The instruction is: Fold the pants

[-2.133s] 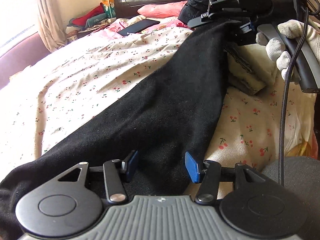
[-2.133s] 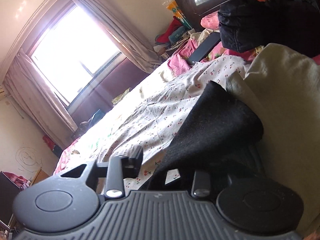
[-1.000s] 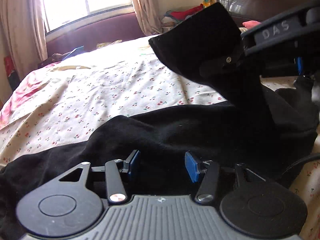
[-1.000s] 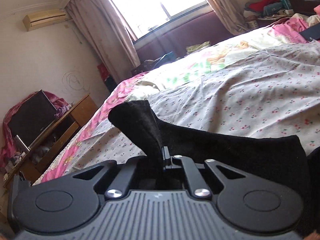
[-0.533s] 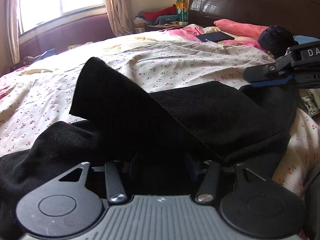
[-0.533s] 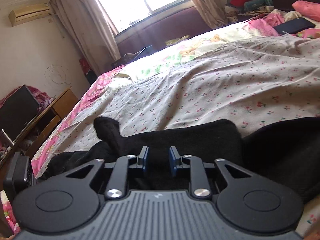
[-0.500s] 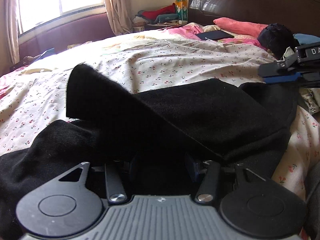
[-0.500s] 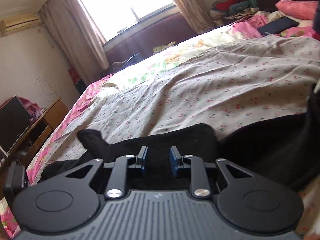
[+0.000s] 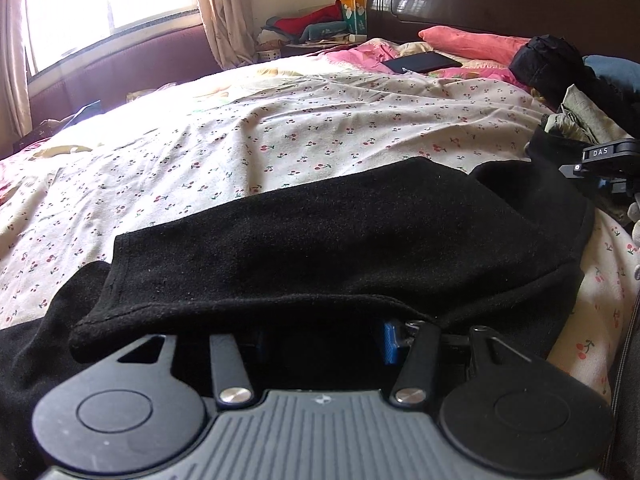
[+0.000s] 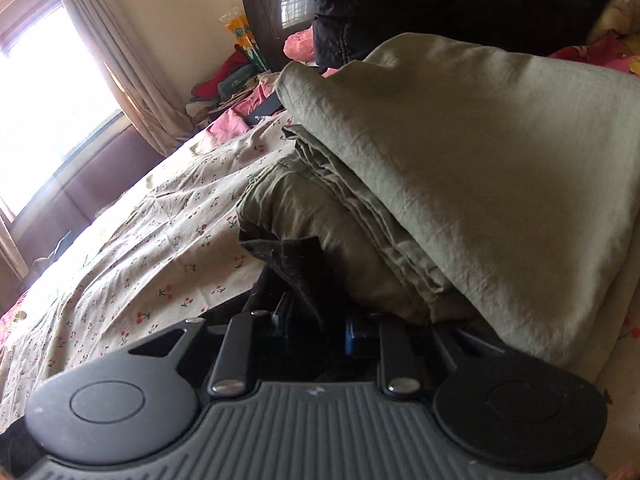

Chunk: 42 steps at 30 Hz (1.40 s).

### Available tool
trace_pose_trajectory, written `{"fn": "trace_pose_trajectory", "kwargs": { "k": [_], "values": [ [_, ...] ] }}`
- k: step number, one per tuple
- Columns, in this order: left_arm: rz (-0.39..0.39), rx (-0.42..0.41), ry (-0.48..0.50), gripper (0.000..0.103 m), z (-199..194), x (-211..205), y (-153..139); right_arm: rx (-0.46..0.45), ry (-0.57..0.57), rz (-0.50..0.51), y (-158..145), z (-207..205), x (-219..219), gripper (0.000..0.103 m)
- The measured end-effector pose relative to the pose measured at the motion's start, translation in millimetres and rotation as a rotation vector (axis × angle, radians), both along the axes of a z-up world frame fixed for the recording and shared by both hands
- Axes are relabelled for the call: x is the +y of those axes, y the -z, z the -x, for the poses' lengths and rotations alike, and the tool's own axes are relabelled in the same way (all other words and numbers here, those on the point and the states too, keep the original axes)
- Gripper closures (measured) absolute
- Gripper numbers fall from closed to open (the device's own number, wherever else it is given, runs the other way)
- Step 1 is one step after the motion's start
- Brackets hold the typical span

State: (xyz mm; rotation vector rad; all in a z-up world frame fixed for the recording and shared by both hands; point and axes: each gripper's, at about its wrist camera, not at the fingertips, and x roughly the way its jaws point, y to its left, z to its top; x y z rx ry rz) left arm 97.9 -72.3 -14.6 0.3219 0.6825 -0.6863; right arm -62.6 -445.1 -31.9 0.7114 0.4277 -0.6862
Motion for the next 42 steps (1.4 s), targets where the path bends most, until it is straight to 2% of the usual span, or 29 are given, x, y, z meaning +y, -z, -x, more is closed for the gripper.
{"fn": "trace_pose_trajectory", "kwargs": {
  "k": [2,4,7,8,9,10,12,15,19,23,25,27,29,32,35,37,40,42],
  "values": [
    [0.008,-0.001,0.001,0.039,0,3,1,-0.019,-0.032,-0.014,-6,2,4,0.098],
    [0.015,-0.004,0.005,0.039,0,4,2,-0.08,-0.068,-0.036,-23,4,12,0.098],
    [0.035,0.006,0.003,0.039,-2,7,2,-0.112,-0.131,0.044,-47,-9,23,0.098],
    [0.042,0.008,0.003,0.039,-2,9,1,-0.105,-0.136,-0.009,-50,-19,21,0.098],
    [0.046,0.008,0.0,0.039,-1,13,1,-0.138,-0.169,-0.058,-56,-26,25,0.098],
    [0.051,0.009,-0.005,0.039,-1,18,1,-0.187,-0.24,-0.039,-69,-33,38,0.098],
    [0.067,0.019,-0.015,0.039,-1,26,1,-0.233,-0.381,0.062,-96,-49,74,0.098],
    [0.078,0.014,-0.033,0.039,1,38,-1,-0.297,-0.627,0.042,-114,-89,130,0.098],
    [0.092,0.018,-0.062,0.039,6,64,-2,-0.254,-0.877,0.052,-104,-131,206,0.098],
    [0.112,0.043,-0.073,0.039,7,76,2,-0.088,-1.025,0.131,-71,-156,261,0.097],
    [0.108,0.04,-0.063,0.039,8,74,1,-0.056,-1.054,0.132,-58,-157,273,0.097],
    [0.112,0.05,-0.056,0.039,8,74,2,-0.044,-1.093,0.147,-61,-152,283,0.097],
    [0.134,0.057,-0.056,0.039,8,77,2,-0.063,-1.122,0.251,-75,-140,300,0.098],
    [0.156,0.083,-0.068,0.039,4,83,1,-0.111,-1.138,0.312,-92,-143,315,0.098],
    [0.169,0.096,-0.089,0.039,3,89,-1,-0.03,-1.151,0.329,-79,-162,327,0.098],
    [0.133,0.082,-0.101,0.039,7,91,0,0.037,-1.157,0.366,-67,-165,332,0.094],
    [0.101,0.07,-0.082,0.039,15,90,-3,0.055,-1.203,0.349,-60,-158,331,0.092],
    [0.085,0.077,-0.067,0.039,20,92,-7,0.067,-1.231,0.351,-59,-154,331,0.082]
  ]
}}
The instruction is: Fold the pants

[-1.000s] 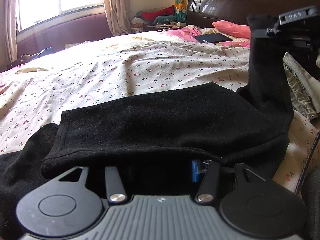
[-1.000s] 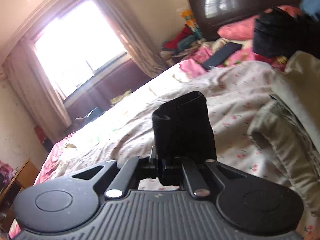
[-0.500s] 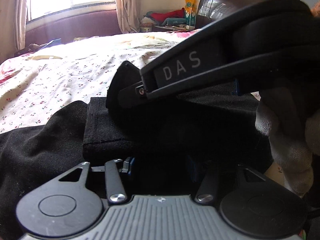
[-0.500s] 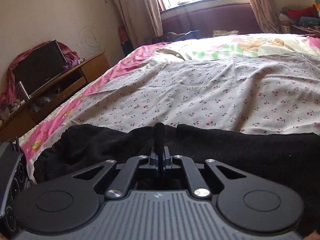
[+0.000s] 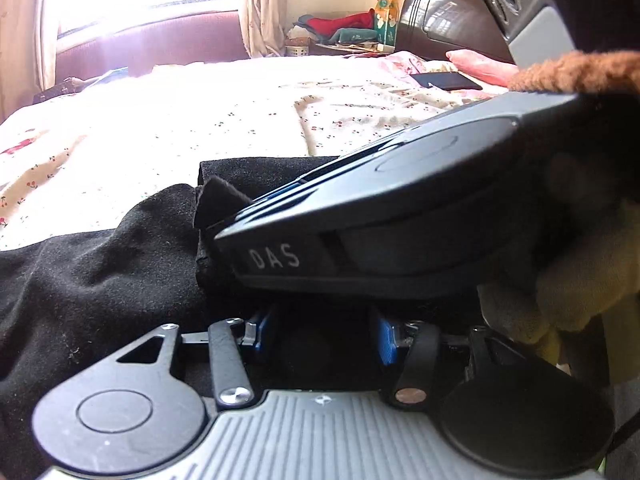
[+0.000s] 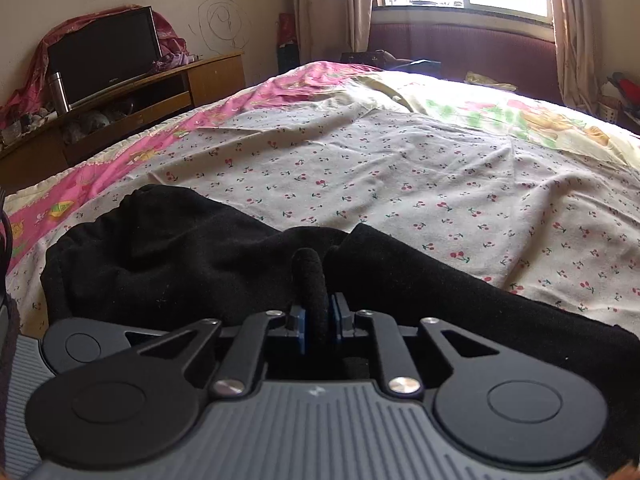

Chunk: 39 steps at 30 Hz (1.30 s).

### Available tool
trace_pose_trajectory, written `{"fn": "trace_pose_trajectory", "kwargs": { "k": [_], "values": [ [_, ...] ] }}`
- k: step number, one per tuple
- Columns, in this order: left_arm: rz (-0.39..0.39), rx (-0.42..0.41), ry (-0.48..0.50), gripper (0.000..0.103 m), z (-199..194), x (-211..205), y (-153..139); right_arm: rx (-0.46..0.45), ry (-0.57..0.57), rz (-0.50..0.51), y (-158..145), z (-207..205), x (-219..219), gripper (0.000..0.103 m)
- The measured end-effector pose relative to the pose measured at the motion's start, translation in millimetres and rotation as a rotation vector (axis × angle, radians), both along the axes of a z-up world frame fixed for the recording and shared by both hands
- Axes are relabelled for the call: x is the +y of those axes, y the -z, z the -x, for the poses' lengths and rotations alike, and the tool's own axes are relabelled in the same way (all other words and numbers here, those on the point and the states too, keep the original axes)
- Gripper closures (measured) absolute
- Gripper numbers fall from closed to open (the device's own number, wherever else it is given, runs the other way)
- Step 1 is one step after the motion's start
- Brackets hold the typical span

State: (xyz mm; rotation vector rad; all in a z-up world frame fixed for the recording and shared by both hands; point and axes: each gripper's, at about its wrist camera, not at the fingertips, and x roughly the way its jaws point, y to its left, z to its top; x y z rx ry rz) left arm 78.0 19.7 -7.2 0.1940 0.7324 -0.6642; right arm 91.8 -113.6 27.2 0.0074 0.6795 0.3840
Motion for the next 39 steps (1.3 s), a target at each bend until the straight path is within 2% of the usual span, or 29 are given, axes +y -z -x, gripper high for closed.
{"fn": "trace_pose_trajectory", "kwargs": {
  "k": [1,3,5,10,15,21,25,27,30,31,36,39],
  "values": [
    [-0.013,0.003,0.002,0.039,3,4,-2,0.004,-0.011,0.005,0,1,1,0.076],
    [-0.035,0.006,0.0,0.039,10,14,-6,0.0,-0.043,0.023,1,5,5,0.07],
    [-0.025,0.016,-0.031,0.039,15,26,-11,-0.018,-0.066,0.051,2,8,11,0.061],
    [0.057,0.037,-0.09,0.039,22,48,-19,-0.047,-0.126,0.146,8,17,26,0.056],
    [0.076,0.053,-0.07,0.039,25,59,-17,-0.062,-0.111,0.23,13,17,35,0.053],
    [0.059,0.036,-0.022,0.038,15,49,-16,-0.024,-0.122,0.223,15,19,30,0.048],
    [0.041,0.055,-0.031,0.038,14,50,-15,-0.015,-0.071,0.216,23,15,32,0.046],
    [0.036,0.048,-0.053,0.038,15,55,-18,-0.034,-0.04,0.24,28,11,35,0.049],
    [0.046,0.063,-0.092,0.038,9,65,-20,-0.051,0.013,0.25,29,6,30,0.079],
    [0.056,0.067,-0.118,0.038,5,68,-21,-0.045,0.038,0.235,28,5,26,0.096],
    [0.109,0.042,-0.178,0.038,-16,70,-30,-0.065,0.089,0.132,12,15,8,0.098],
    [0.146,0.045,-0.175,0.038,-29,66,-35,-0.071,0.132,0.008,-9,21,-7,0.098]
  ]
}}
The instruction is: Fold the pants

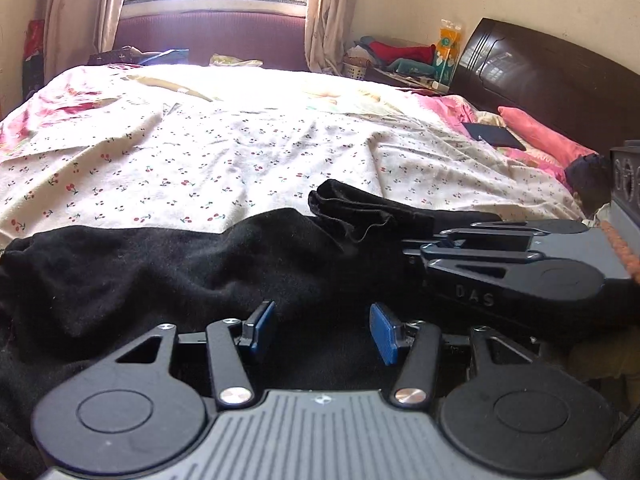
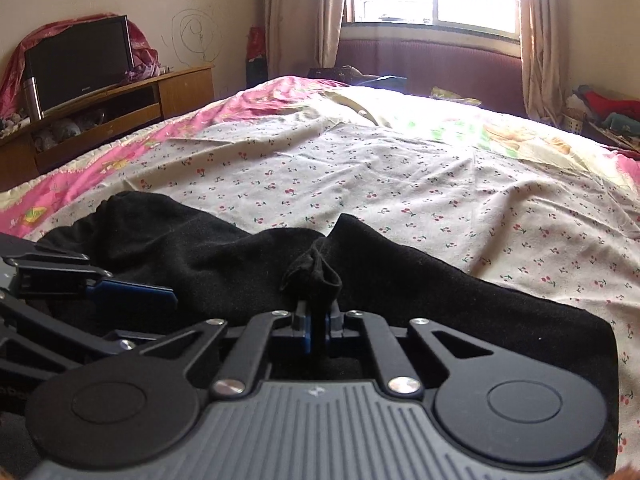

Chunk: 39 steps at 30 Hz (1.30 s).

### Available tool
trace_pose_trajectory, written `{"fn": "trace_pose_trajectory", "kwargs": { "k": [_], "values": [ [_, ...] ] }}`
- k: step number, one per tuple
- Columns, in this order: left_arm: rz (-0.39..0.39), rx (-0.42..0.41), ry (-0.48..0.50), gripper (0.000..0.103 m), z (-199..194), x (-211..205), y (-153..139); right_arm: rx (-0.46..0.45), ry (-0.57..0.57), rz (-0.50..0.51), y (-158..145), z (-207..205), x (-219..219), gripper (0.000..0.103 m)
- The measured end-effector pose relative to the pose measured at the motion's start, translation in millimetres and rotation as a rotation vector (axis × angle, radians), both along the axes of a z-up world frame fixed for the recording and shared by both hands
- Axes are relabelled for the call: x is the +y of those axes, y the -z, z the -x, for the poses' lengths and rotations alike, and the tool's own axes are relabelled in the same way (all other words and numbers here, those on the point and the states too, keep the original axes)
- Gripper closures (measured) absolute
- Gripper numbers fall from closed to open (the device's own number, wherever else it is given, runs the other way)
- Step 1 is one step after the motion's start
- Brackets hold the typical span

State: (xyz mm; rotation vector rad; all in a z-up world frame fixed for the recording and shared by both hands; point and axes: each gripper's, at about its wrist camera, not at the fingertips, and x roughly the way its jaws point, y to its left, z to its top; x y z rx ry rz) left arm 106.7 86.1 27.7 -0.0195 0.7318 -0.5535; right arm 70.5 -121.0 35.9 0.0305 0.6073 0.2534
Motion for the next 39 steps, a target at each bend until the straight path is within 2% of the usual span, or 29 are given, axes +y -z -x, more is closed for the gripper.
{"fn": "trace_pose_trajectory", "kwargs": {
  "k": [3,5,7,11,15,19,24,26,28,32,34,37,39],
  "values": [
    [0.032,-0.003,0.003,0.038,-10,-6,-4,-0.033,0.056,-0.122,-22,-1,-21,0.098],
    [0.094,0.012,0.017,0.038,-21,-11,-2,-0.046,0.082,-0.15,-29,-8,-35,0.098],
    [0.166,0.047,0.033,0.038,-34,-16,4,-0.016,0.08,-0.184,-29,-13,-42,0.098],
    [0.245,0.092,0.063,0.04,-47,-25,15,-0.009,0.078,-0.144,-30,0,-38,0.098],
    [0.331,0.109,0.056,0.039,-42,-5,16,-0.004,0.095,-0.15,-32,4,-42,0.098],
    [0.31,0.091,0.003,0.039,-44,20,10,0.001,0.089,-0.251,-45,8,-46,0.098],
    [0.292,-0.026,-0.032,0.039,-44,40,-18,-0.088,-0.013,-0.236,-89,8,-9,0.097],
    [0.276,-0.055,-0.062,0.039,-38,57,-21,-0.106,-0.064,-0.226,-95,11,12,0.097],
    [0.25,-0.047,-0.106,0.039,-35,76,-16,-0.084,-0.1,-0.24,-85,9,33,0.097],
    [0.214,0.046,-0.175,0.039,-34,105,12,0.024,-0.087,-0.269,-34,-5,70,0.097],
    [0.209,0.067,-0.185,0.039,-33,112,22,0.068,-0.086,-0.279,-18,-11,84,0.097],
    [0.232,0.064,-0.177,0.039,-32,119,22,0.055,-0.092,-0.286,-21,-13,96,0.097],
    [0.245,0.029,-0.168,0.039,-31,125,11,0.017,-0.106,-0.27,-31,-13,101,0.097]
  ]
}}
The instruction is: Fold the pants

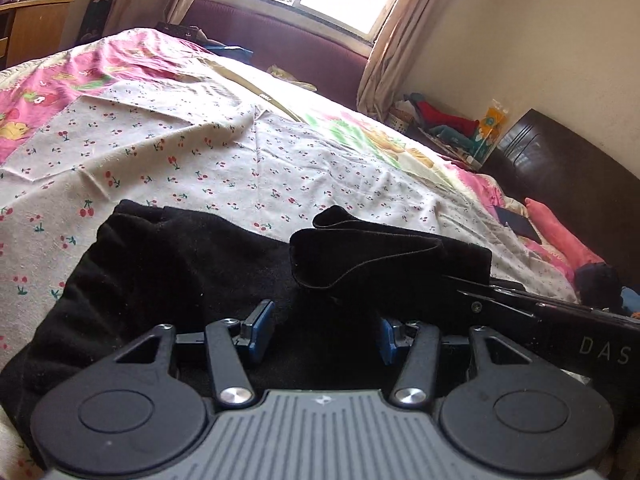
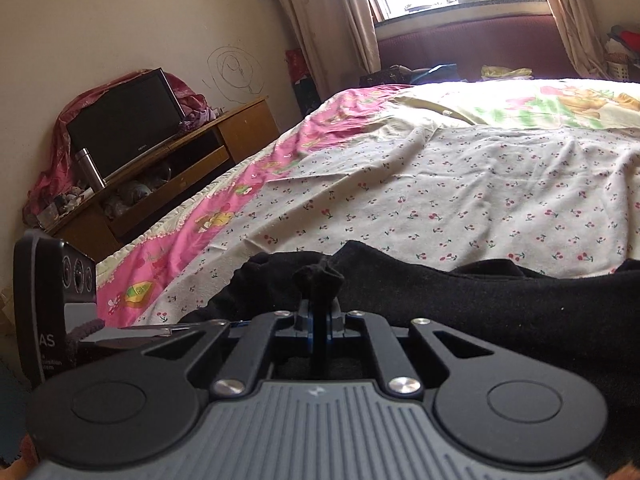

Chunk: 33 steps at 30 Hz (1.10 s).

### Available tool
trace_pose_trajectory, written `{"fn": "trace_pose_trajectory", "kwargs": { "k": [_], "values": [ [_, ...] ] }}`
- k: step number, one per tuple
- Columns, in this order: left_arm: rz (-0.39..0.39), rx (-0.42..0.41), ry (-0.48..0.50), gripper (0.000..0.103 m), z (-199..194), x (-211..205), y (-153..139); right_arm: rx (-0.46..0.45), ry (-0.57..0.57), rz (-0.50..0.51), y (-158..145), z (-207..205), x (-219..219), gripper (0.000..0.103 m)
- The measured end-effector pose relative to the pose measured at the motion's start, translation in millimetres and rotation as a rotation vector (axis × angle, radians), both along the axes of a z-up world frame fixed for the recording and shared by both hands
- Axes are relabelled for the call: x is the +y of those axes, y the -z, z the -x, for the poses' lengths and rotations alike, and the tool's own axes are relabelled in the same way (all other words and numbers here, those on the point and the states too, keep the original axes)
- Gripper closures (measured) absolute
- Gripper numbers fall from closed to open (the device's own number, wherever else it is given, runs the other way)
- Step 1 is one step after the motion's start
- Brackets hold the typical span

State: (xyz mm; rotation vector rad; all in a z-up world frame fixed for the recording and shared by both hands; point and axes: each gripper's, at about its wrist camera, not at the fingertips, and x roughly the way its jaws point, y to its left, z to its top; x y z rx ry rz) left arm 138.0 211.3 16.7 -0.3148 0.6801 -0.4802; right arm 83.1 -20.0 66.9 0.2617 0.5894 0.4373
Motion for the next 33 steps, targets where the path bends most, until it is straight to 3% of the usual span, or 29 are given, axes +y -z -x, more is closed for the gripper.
{"fn": "trace_pose_trajectory", "kwargs": {
  "k": [4,9,14,21,24,26,28,33],
  "values": [
    [-0.011,-0.058,-0.027,0.039,2,17,-14,-0.051,-0.016,0.011,-16,2,15,0.097],
    [0.007,-0.039,-0.096,0.039,4,54,-12,-0.053,-0.05,-0.007,-15,-5,45,0.096],
    [-0.101,-0.056,-0.158,0.039,8,79,-11,-0.067,-0.104,0.013,-8,-12,82,0.096],
    [-0.189,-0.022,-0.194,0.039,10,93,9,-0.024,-0.065,0.031,20,-13,107,0.095],
    [-0.267,-0.021,-0.204,0.039,14,96,14,-0.044,-0.073,0.084,28,-9,117,0.09],
    [-0.26,-0.007,-0.215,0.039,17,104,14,-0.032,-0.12,0.133,32,-7,123,0.083],
    [-0.252,0.007,-0.241,0.039,21,113,11,-0.028,-0.168,0.12,35,-3,125,0.08],
    [-0.289,-0.029,-0.262,0.039,29,116,-3,-0.094,-0.164,0.21,34,0,144,0.091]
  ]
}}
